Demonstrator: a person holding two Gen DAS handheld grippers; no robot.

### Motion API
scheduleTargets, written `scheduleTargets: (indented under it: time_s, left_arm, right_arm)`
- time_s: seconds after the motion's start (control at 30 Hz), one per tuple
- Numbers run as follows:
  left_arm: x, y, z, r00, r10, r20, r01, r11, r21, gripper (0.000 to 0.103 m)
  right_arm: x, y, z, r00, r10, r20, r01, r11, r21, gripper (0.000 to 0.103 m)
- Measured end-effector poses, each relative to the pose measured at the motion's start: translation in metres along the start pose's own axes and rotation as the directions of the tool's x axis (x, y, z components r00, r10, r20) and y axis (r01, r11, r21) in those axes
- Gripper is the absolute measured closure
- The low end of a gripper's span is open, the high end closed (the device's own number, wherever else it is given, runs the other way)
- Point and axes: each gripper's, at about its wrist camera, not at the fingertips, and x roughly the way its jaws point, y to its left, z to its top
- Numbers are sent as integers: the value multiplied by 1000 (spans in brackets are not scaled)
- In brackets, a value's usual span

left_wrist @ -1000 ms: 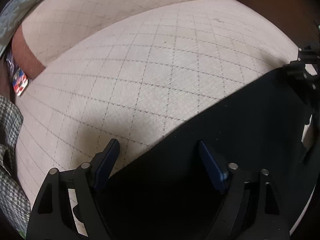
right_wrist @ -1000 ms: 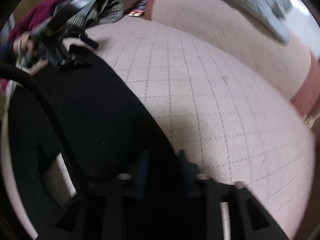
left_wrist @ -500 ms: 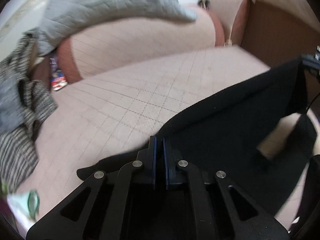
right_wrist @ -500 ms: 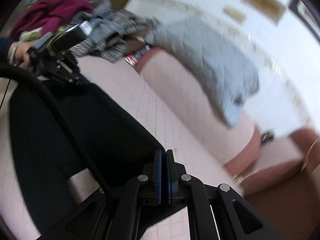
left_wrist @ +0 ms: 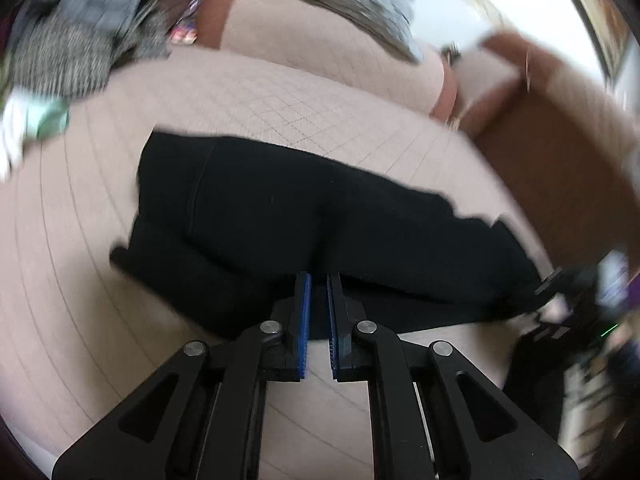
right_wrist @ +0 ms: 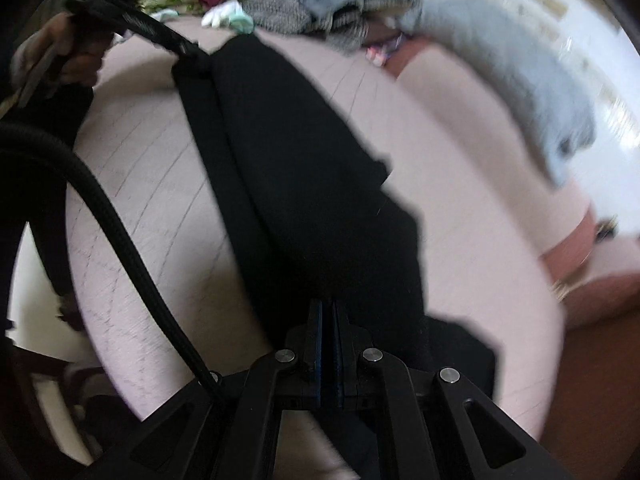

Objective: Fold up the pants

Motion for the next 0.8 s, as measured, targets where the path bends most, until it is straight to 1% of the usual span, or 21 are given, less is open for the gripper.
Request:
scheduleTargets:
  time_s: [0.03, 0.07, 0.1, 0.13, 0.17, 0.2, 0.23, 0.27, 0.33, 0.37, 0.43, 0.5, 0.6, 0.63, 0.7, 0.8]
  left_arm:
    - [-6, 4, 0, 1000, -11, 13, 12, 999, -37, 94]
    - [-11, 7, 0, 1000, -2, 26, 3, 999, -53, 85]
    - [-17, 9, 2, 998, 23, 51, -19, 998, -65, 69]
    - [-22, 10, 3, 997, 36, 72, -31, 997, -73, 60]
    - [-26, 12, 4, 994, 45, 95, -37, 996, -85, 45]
    - [-30, 13, 6, 992, 53, 119, -41, 994, -102, 42]
    - [-33, 16, 10, 988, 65, 137, -48, 991, -123, 42]
    - [-33, 20, 13, 987, 76, 143, -56, 989, -137, 42]
    - [-27, 27, 22, 982, 131, 134, -108, 980, -166, 42]
    - [-23, 30, 26, 977, 171, 129, -148, 974, -175, 42]
    - [-18, 37, 31, 963, 235, 132, -209, 961, -182, 42]
    - [-15, 48, 36, 947, 283, 150, -252, 948, -194, 42]
    - [-11, 63, 43, 944, 291, 155, -253, 941, -223, 42]
    - [-7, 69, 47, 946, 289, 147, -252, 940, -230, 42]
    - [-1, 75, 52, 953, 267, 142, -232, 946, -226, 42]
    - [8, 73, 55, 962, 243, 127, -216, 957, -193, 42]
  right_arm:
    - [3, 0, -1, 1000, -4, -14, 4, 1000, 6, 99]
    - [5, 1, -3, 1000, -4, -24, 4, 1000, 14, 98]
    - [3, 2, -4, 1000, 1, -24, -1, 1000, 29, 97]
    - [2, -2, -3, 1000, 8, -14, -7, 999, 45, 92]
    - [-1, -2, -2, 1000, 15, 3, -15, 998, 66, 82]
    - [-7, -5, 1, 999, 23, 39, -27, 994, 107, 76]
    - [-10, -6, 5, 997, 26, 67, -35, 990, 139, 64]
    - [-15, -8, 11, 992, 32, 120, -54, 980, 189, 57]
    - [-17, -7, 24, 981, 39, 188, -81, 972, 222, 57]
    - [-17, -1, 33, 975, 43, 219, -96, 966, 239, 57]
    - [-7, 6, 55, 963, 85, 256, -153, 954, 259, 57]
    - [4, 13, 72, 954, 105, 280, -183, 946, 267, 57]
    - [21, 30, 95, 954, 104, 282, -179, 950, 255, 57]
    - [29, 33, 102, 952, 114, 286, -190, 949, 254, 57]
    - [39, 36, 111, 949, 128, 290, -206, 944, 259, 57]
    - [53, 44, 119, 954, 128, 271, -199, 946, 255, 57]
